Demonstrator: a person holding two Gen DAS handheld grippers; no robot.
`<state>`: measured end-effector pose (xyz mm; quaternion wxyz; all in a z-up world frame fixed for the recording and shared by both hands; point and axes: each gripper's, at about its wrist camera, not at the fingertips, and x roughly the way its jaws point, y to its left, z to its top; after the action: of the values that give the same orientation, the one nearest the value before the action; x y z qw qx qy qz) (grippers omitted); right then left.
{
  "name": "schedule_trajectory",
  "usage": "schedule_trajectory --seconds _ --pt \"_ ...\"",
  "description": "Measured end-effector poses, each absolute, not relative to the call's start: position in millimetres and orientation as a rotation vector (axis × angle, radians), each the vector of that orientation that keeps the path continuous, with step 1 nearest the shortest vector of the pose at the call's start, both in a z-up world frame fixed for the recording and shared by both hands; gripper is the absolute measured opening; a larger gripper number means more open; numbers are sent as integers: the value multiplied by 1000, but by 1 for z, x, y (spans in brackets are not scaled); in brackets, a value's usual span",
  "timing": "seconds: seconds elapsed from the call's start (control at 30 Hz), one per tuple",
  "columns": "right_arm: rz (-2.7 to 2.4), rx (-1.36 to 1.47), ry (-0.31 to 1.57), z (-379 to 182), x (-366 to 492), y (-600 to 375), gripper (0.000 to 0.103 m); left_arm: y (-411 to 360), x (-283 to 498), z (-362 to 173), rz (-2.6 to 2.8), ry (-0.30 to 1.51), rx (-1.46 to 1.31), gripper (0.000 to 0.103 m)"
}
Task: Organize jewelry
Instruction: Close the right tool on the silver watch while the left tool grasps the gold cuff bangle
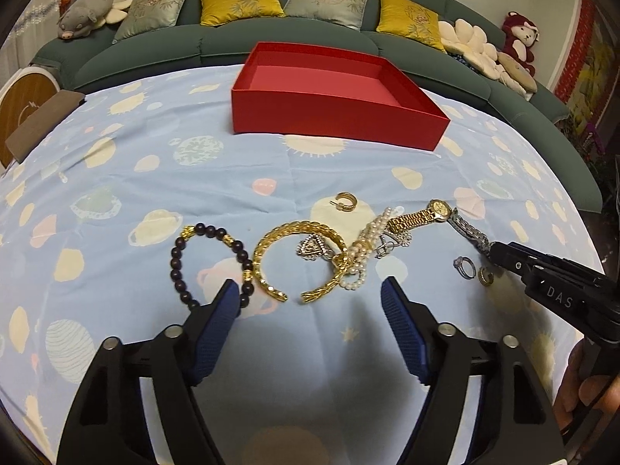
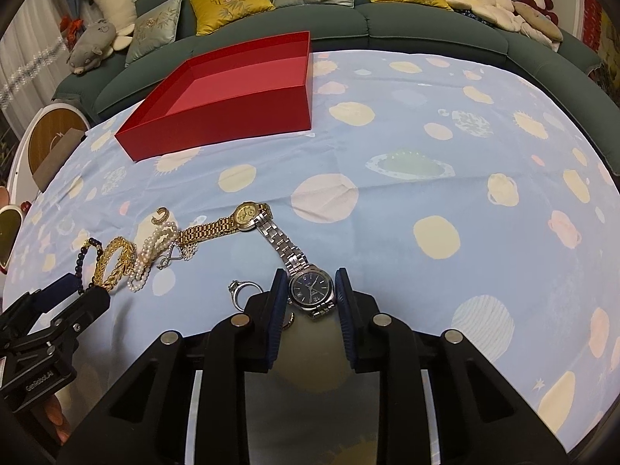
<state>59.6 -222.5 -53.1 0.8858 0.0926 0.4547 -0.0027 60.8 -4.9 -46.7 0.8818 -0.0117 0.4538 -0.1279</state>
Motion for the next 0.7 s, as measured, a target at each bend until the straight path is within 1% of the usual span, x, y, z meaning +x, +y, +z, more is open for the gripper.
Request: schedule_trajectory --seconds 0.13,0.23,0.3,0.33,0.37,0.4,0.43,0.5,0.57,0.63,0.67,0.7 --pt "1 197 950 -54 60 -223 25 -8 68 -56 -257 961 -23 65" --pt "2 203 949 -53 60 -224 25 -9 70 -59 -260 972 -24 55" --pt "3 210 949 -53 59 -225 25 -10 69 -59 -263 967 -20 40" --pt "5 213 949 -53 59 -225 25 -10 70 -59 -269 970 -19 36" --pt "8 215 948 -52 59 -225 25 -10 70 -60 -273 972 -20 28" --pt "10 214 945 -51 59 -225 25 -10 70 -60 -275 973 -21 21" --pt "13 214 944 -51 58 -225 25 -10 70 -60 -277 973 -22 19" --pt "19 216 941 -49 58 -224 25 -10 70 -60 -283 975 -21 11" --pt "22 217 938 -48 57 -224 25 -9 70 -60 -285 976 -23 10" --pt "21 219 938 -48 57 -224 25 -7 70 -59 -289 973 -41 14" --pt "20 222 940 -48 57 -224 25 -5 70 -57 -297 970 -60 20" --pt "20 225 942 -49 57 -225 25 -4 70 -55 -297 967 -76 29"
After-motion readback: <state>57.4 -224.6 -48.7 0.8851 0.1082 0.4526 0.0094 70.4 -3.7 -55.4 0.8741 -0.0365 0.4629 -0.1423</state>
